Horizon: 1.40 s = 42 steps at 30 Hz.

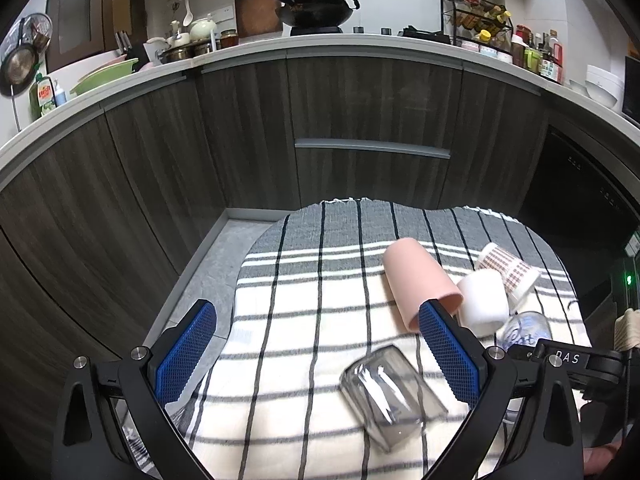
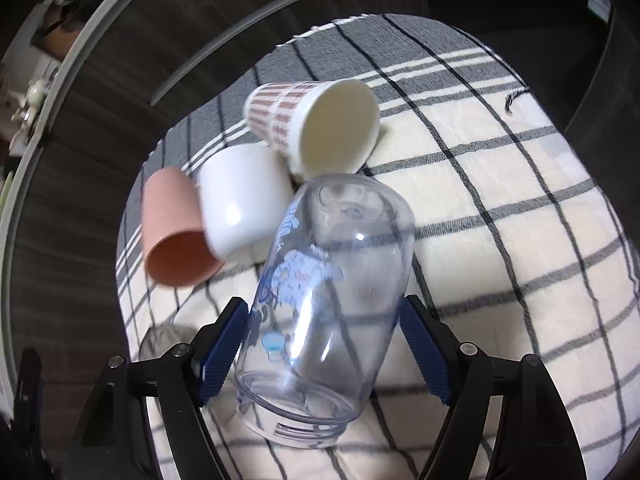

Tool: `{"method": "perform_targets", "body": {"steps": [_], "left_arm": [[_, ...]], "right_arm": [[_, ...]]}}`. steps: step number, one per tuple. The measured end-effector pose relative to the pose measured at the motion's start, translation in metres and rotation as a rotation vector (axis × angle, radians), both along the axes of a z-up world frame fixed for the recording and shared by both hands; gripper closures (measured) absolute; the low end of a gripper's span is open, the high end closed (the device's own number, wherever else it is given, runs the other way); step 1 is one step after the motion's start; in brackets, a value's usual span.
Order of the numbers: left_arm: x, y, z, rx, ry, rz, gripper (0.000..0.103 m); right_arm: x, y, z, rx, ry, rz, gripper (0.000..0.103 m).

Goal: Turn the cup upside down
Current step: 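Lift the clear plastic cup off the cloth with the right tool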

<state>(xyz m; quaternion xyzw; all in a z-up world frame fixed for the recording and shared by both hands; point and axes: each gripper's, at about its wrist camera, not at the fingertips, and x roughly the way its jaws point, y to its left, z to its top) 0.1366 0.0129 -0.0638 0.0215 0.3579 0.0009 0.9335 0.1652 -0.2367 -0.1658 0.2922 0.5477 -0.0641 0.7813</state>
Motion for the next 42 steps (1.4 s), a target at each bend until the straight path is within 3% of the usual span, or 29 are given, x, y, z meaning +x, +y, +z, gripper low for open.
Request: {"method": "perform_targets", "body": {"steps": [14, 18, 22, 25, 31, 33, 35, 42], "left_arm": [[-0.085, 0.037, -0.003, 0.015, 0.043, 0.047, 0.0], [-0.104, 0.045, -0.012, 0.016, 0.068, 0.063, 0.0], [-0.117, 0.043, -0.023, 0.024, 0.095, 0.057, 0.0], [-0.122, 0.042, -0.027, 0.024, 0.106, 0.05, 0.0], [-0.122, 0.041, -0.027, 0.023, 0.111, 0.05, 0.0], [-0.123, 0.04, -0.025, 0.024, 0.106, 0.046, 0.0], [-0.123, 0.038, -0.022, 0.028, 0.105, 0.04, 0.0], [-0.12, 0.018, -0.016, 0.016, 0.129, -0.004, 0.0]], "right_arm": [[-0.07, 0.073, 0.019, 0.009, 0.005, 0.329, 0.029], [-0.087, 0.095, 0.016, -0.028, 0.009, 0.411, 0.029], [-0.1, 0.114, 0.01, -0.141, -0.004, 0.463, 0.029], [-0.107, 0.115, -0.005, -0.148, 0.031, 0.476, 0.03], [-0.109, 0.109, -0.005, -0.142, 0.025, 0.466, 0.029], [-0.109, 0.106, -0.004, -0.137, 0.026, 0.463, 0.022], [-0.112, 0.105, 0.003, -0.144, 0.008, 0.455, 0.017], [-0.125, 0.083, 0.044, -0.198, -0.108, 0.4, 0.017]]}}
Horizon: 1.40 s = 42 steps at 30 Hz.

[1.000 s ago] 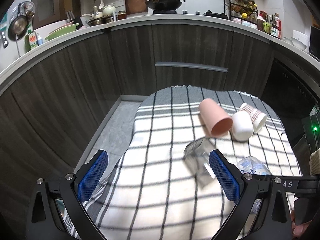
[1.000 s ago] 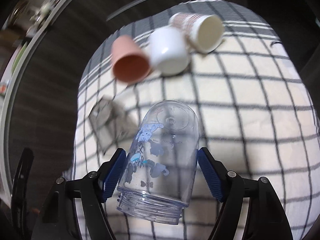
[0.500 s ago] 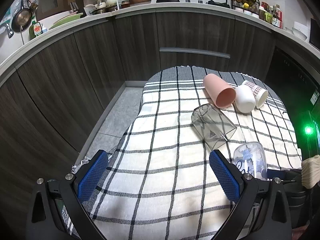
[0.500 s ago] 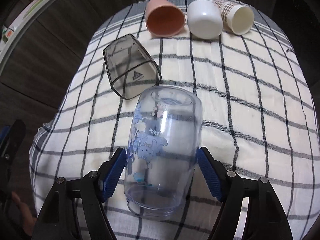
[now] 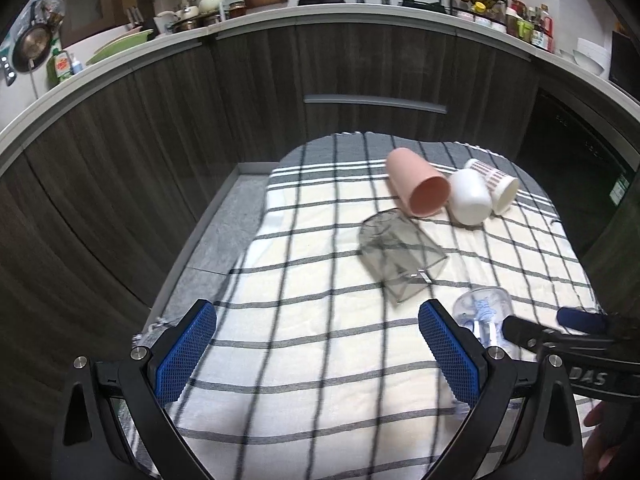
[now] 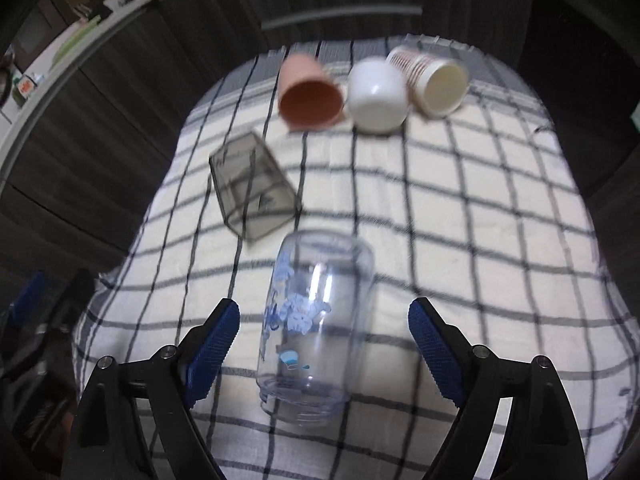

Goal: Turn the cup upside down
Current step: 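Lift the clear plastic cup off the cloth with the right tool, then close the left tool on the clear cup while the right tool releases it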

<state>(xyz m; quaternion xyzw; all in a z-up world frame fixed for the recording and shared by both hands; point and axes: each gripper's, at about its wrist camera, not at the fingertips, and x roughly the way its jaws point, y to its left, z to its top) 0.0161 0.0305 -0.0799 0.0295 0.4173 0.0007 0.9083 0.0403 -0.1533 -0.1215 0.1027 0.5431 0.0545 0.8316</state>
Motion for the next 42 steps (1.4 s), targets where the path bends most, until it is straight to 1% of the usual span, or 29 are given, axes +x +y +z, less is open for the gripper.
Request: {"method": "perform_targets", "body": {"steps": [2, 5, 9, 12, 16, 19, 21, 25, 29, 30, 31, 34, 38, 40, 42], "left_arm": [[0.002, -0.01, 0.002, -0.014, 0.016, -0.029, 0.0], [0.012, -0.031, 0.0, -0.057, 0.075, -0.092, 0.0], [0.03, -0.066, -0.011, -0.105, 0.211, -0.167, 0.0], [0.041, -0.093, -0.021, -0.122, 0.298, -0.216, 0.0], [0.053, -0.126, -0.033, -0.112, 0.389, -0.263, 0.0], [0.064, -0.141, -0.046, -0.092, 0.461, -0.269, 0.004], [0.07, -0.147, -0.055, -0.081, 0.511, -0.264, 0.005], [0.079, -0.154, -0.067, -0.04, 0.576, -0.264, 0.005], [0.085, -0.156, -0.079, 0.006, 0.623, -0.265, 0.006], [0.086, -0.157, -0.082, 0.013, 0.636, -0.262, 0.008], [0.088, -0.156, -0.086, 0.014, 0.651, -0.259, 0.012], [0.091, -0.156, -0.095, 0.016, 0.682, -0.253, 0.018], [0.094, -0.159, -0.106, 0.036, 0.703, -0.263, 0.023], [0.095, -0.162, -0.11, 0.023, 0.715, -0.273, 0.03], [0.096, -0.164, -0.111, 0.027, 0.714, -0.282, 0.03]], "right_arm": [[-0.007, -0.009, 0.012, -0.016, -0.039, -0.021, 0.017], [-0.015, -0.023, 0.027, -0.048, -0.083, -0.058, 0.017], [-0.028, -0.049, 0.045, -0.094, -0.138, -0.123, 0.017], [-0.033, -0.069, 0.053, -0.115, -0.162, -0.168, 0.017], [-0.038, -0.093, 0.06, -0.147, -0.19, -0.224, 0.017], [-0.038, -0.105, 0.061, -0.16, -0.207, -0.249, 0.017], [-0.036, -0.112, 0.061, -0.154, -0.213, -0.261, 0.017], [-0.028, -0.121, 0.053, -0.111, -0.21, -0.273, 0.017], [-0.022, -0.126, 0.045, -0.085, -0.21, -0.285, 0.017], [-0.021, -0.127, 0.044, -0.08, -0.21, -0.288, 0.017], [-0.019, -0.128, 0.042, -0.074, -0.211, -0.292, 0.017], [-0.015, -0.131, 0.036, -0.06, -0.206, -0.294, 0.017], [-0.009, -0.131, 0.027, -0.052, -0.193, -0.277, 0.016], [-0.008, -0.133, 0.023, -0.045, -0.187, -0.28, 0.017], [-0.006, -0.136, 0.02, -0.035, -0.179, -0.287, 0.016]]}}
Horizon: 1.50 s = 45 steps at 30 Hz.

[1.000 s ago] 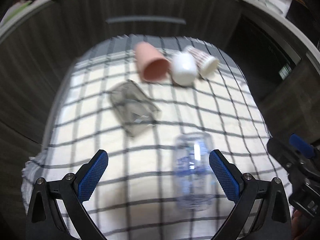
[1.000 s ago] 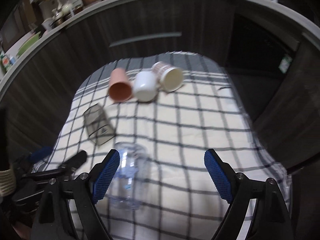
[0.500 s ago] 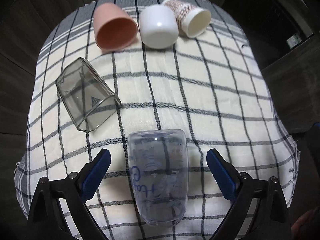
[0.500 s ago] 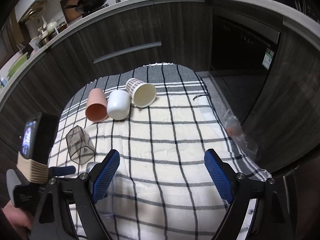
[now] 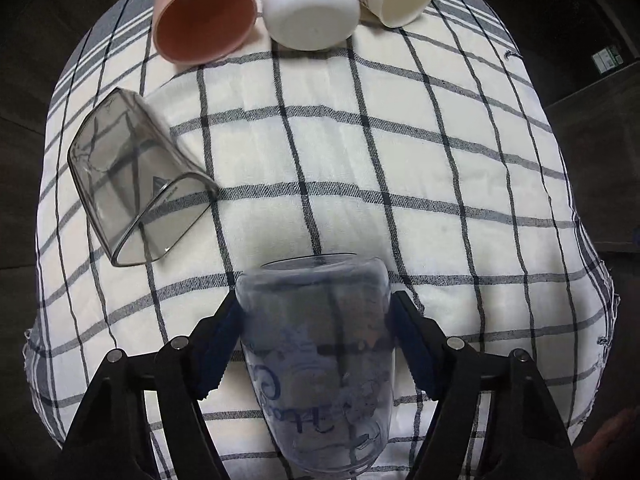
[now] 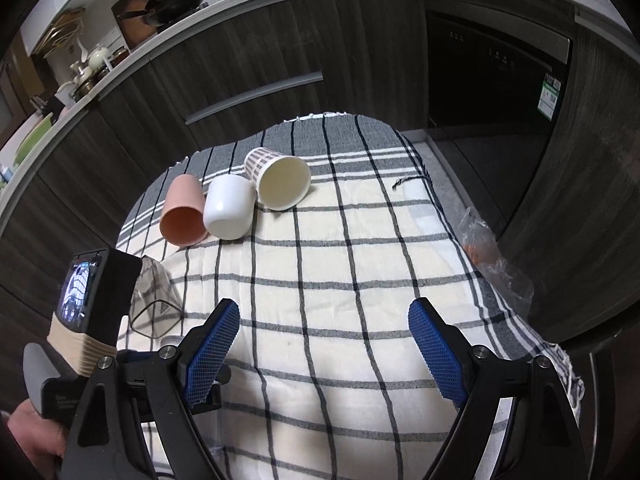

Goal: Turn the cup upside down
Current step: 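Close the left tool on the clear cup while the right tool releases it, then turn the clear cup base-up with the left tool and lower it onto the cloth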

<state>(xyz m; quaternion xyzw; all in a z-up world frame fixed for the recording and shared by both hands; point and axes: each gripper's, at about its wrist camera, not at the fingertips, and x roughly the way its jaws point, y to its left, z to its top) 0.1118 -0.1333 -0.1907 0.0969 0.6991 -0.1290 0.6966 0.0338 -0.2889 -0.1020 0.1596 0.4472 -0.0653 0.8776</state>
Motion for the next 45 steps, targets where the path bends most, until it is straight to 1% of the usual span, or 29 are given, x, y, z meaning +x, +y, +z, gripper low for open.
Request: {"method": "perform_targets", "body": {"steps": [2, 6, 10, 11, 14, 20, 23, 24, 25, 27, 29, 30, 33, 35, 37, 39, 41, 45], "left_arm": [[0.0, -0.003, 0.0, 0.0, -0.006, -0.01, 0.03], [-0.001, -0.004, -0.001, -0.025, -0.018, -0.005, 0.031], [-0.007, 0.002, 0.007, -0.053, -0.049, -0.009, 0.031], [-0.009, 0.003, 0.012, -0.06, -0.063, -0.011, 0.031], [-0.015, 0.005, 0.032, -0.082, -0.148, -0.032, 0.031], [-0.028, 0.009, 0.08, -0.124, -0.384, -0.047, 0.031], [-0.033, 0.014, 0.102, -0.135, -0.572, -0.047, 0.031], [-0.038, 0.017, 0.109, -0.14, -0.648, -0.045, 0.031], [-0.04, 0.019, 0.112, -0.151, -0.718, -0.047, 0.031], [-0.047, 0.022, 0.114, -0.183, -0.828, -0.056, 0.031], [-0.048, 0.026, 0.112, -0.232, -0.896, -0.057, 0.031], [-0.047, 0.027, 0.106, -0.24, -0.926, -0.053, 0.031], [-0.042, 0.029, 0.085, -0.271, -0.959, -0.034, 0.031], [-0.041, 0.029, 0.071, -0.287, -0.959, -0.032, 0.031], [-0.042, 0.027, 0.059, -0.29, -0.943, -0.042, 0.031], [-0.047, 0.027, 0.052, -0.287, -0.94, -0.054, 0.031], [-0.055, 0.026, 0.051, -0.275, -0.969, -0.075, 0.031], [-0.063, 0.024, 0.05, -0.261, -0.976, -0.09, 0.031]], "right_arm": [[0.001, -0.002, -0.003, 0.007, 0.006, -0.008, 0.016], [0.0, -0.004, -0.004, 0.015, 0.01, -0.013, 0.016], [0.0, -0.004, -0.003, 0.013, 0.009, -0.008, 0.017], [-0.001, -0.003, -0.003, 0.012, 0.007, -0.007, 0.017], [-0.004, -0.001, 0.001, 0.015, 0.001, -0.006, 0.017], [-0.012, 0.004, 0.012, 0.011, -0.023, -0.012, 0.017], [-0.016, 0.007, 0.017, -0.005, -0.038, -0.016, 0.017], [-0.017, 0.006, 0.018, -0.011, -0.044, -0.02, 0.017], [-0.019, 0.007, 0.019, -0.018, -0.048, -0.025, 0.017], [-0.021, 0.007, 0.02, -0.029, -0.053, -0.032, 0.017], [-0.023, 0.008, 0.02, -0.04, -0.055, -0.037, 0.017], [-0.023, 0.008, 0.019, -0.046, -0.054, -0.037, 0.017], [-0.025, 0.012, 0.015, -0.078, -0.051, -0.032, 0.017], [-0.026, 0.015, 0.011, -0.093, -0.047, -0.03, 0.017], [-0.027, 0.016, 0.006, -0.105, -0.038, -0.031, 0.017], [-0.026, 0.017, 0.001, -0.112, -0.026, -0.029, 0.017], [-0.026, 0.016, -0.003, -0.114, -0.012, -0.027, 0.017], [-0.027, 0.015, -0.007, -0.11, 0.0, -0.028, 0.017]]}}
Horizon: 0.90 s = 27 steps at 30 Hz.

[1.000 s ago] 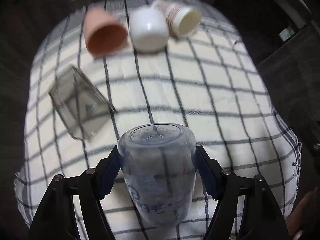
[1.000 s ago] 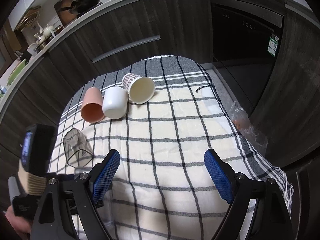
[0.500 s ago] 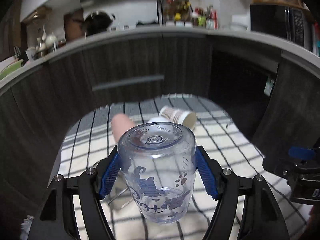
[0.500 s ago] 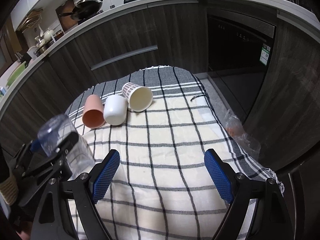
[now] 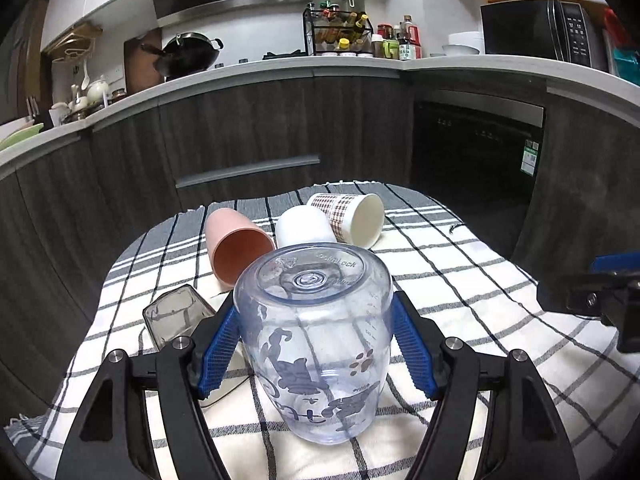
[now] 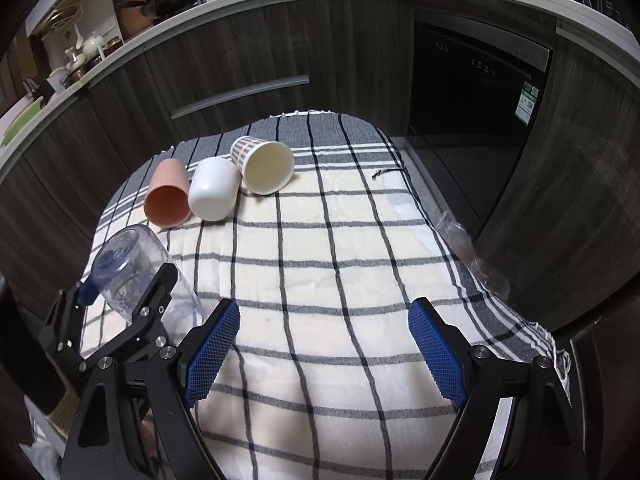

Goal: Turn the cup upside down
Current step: 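Turn the clear cup base-up with the left tool and lower it onto the cloth, then open the left tool and withdraw it from the upside-down cup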

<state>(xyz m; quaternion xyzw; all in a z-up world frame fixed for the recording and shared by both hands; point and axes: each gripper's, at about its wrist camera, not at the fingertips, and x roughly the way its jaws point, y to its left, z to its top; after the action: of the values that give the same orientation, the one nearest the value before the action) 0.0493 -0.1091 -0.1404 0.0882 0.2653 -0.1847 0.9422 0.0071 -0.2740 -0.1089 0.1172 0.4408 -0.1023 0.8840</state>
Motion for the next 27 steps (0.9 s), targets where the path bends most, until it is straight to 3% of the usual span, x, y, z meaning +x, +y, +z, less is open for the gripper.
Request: {"method": "perform_targets", "body": {"steps": [6, 10, 13, 27], "left_arm": [[-0.004, -0.002, 0.0, 0.024, -0.001, 0.005, 0.03], [-0.005, -0.002, 0.003, 0.033, 0.006, 0.012, 0.018], [-0.009, 0.0, 0.009, 0.036, -0.008, 0.017, 0.018], [-0.036, 0.034, 0.073, 0.02, 0.006, 0.03, 0.014]], "right_arm": [[0.0, 0.0, 0.002, -0.007, -0.002, 0.001, 0.017], [0.0, 0.0, 0.003, 0.001, 0.0, 0.0, 0.017], [-0.002, 0.0, 0.006, 0.003, -0.003, -0.003, 0.017], [-0.012, 0.019, 0.043, -0.003, -0.087, 0.03, 0.017]]}}
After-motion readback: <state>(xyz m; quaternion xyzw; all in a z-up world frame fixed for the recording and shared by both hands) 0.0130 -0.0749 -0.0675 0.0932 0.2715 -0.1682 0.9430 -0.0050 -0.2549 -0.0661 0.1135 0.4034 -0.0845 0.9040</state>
